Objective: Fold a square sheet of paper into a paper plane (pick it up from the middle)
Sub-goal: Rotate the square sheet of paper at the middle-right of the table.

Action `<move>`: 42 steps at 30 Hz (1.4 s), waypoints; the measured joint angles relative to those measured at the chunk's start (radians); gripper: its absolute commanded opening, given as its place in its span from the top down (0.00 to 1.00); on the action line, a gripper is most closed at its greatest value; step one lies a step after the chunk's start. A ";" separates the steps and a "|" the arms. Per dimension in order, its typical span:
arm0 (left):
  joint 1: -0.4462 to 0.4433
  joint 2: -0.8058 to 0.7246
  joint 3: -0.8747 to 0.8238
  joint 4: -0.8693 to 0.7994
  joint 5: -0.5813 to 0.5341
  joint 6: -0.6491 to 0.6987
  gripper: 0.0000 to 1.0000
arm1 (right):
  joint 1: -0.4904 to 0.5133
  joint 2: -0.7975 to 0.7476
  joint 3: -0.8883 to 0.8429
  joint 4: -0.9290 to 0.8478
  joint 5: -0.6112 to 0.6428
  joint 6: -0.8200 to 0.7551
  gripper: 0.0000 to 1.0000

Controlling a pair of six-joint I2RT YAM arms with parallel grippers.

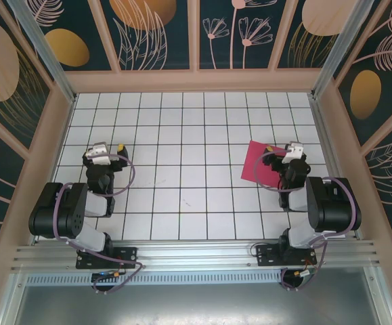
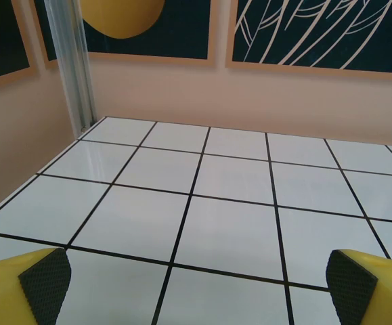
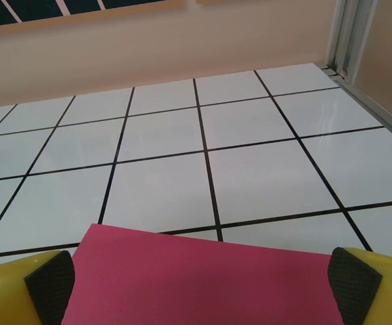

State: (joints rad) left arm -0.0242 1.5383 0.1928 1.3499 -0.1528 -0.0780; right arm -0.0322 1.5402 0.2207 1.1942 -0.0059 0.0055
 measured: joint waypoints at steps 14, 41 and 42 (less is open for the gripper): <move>0.000 0.000 0.000 0.000 0.000 0.000 0.02 | 0.000 0.000 0.000 0.000 -0.006 0.000 0.01; 0.000 -0.167 -0.048 -0.056 -0.011 -0.009 0.01 | 0.013 -0.146 0.232 -0.458 -0.010 0.043 0.01; 0.000 -0.215 -0.031 -0.101 -0.023 -0.019 0.02 | 0.013 -0.159 0.303 -0.546 0.002 0.069 0.01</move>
State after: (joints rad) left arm -0.0242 1.3235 0.1623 1.2484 -0.1761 -0.0967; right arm -0.0193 1.3808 0.5240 0.6483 -0.0044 0.0746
